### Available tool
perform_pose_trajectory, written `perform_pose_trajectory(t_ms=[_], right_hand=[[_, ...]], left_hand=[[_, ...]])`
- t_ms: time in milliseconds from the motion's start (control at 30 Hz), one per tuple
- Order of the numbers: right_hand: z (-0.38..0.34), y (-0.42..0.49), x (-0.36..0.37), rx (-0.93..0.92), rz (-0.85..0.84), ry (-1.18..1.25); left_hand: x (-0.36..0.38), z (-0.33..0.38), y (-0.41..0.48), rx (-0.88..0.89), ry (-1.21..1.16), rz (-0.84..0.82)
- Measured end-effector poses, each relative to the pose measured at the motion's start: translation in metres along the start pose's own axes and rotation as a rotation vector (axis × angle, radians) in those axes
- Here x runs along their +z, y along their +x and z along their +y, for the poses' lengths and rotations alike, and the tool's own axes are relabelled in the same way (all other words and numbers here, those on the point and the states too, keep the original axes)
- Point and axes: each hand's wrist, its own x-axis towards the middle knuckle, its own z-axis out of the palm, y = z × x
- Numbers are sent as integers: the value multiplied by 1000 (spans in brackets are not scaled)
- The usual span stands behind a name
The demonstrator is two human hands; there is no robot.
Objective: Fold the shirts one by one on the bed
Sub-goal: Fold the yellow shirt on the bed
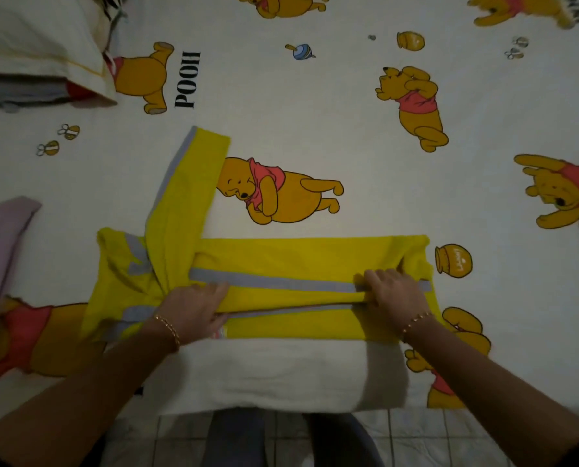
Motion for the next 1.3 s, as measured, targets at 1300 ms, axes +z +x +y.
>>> perform_pose_trajectory(t_ms=[1300], right_hand=[[6, -22, 48, 212, 48, 160]], left_hand=[[45, 129, 81, -400, -145, -99]])
